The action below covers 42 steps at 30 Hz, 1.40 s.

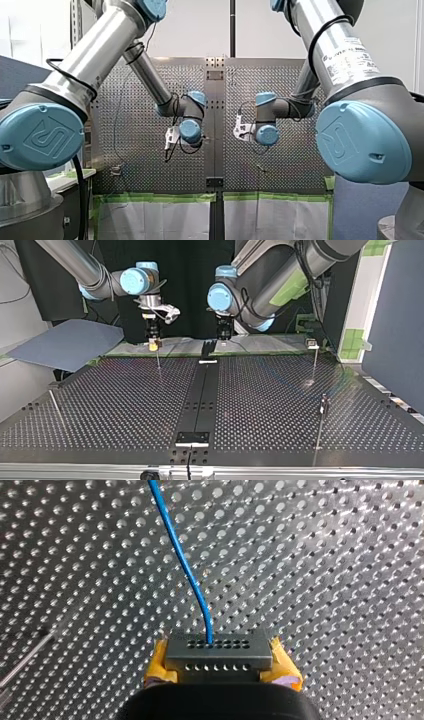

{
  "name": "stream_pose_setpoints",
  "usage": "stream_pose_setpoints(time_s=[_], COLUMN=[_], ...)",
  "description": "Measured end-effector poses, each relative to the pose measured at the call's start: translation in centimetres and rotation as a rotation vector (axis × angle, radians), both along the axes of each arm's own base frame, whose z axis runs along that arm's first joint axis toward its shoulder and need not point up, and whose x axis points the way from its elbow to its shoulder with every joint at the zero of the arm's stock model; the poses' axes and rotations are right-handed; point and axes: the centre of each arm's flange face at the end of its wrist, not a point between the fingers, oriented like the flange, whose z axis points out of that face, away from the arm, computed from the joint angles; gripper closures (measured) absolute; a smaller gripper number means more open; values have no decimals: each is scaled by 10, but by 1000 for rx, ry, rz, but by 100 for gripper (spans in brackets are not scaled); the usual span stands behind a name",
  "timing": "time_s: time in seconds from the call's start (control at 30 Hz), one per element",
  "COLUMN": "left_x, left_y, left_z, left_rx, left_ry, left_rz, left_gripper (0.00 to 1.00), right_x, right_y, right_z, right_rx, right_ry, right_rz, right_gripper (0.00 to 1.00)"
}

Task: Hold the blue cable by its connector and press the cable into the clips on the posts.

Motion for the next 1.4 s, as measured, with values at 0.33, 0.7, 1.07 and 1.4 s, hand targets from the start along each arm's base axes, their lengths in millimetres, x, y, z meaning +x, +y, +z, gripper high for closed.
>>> stream_pose_setpoints(time_s=[0.33, 0.7, 1.07, 1.4], left_x=[2, 2, 1, -14], left_y=[-2, -7, -35, -80], left_z=[-33, -60, -99, -128], left_rx=[-6, 10, 4, 5], left_ry=[10, 12, 2, 14], left_rz=[-5, -21, -78, -141], left_gripper=[100, 100, 100, 100], right_x=[-24, -64, -107, -142], right_y=[23, 46, 34, -3], right_z=[-54, -126, -179, -183], right_rx=[48, 137, 212, 210], right_ry=[30, 53, 110, 97], right_rz=[-34, -83, -129, -189], right_gripper=[100, 100, 100, 100])
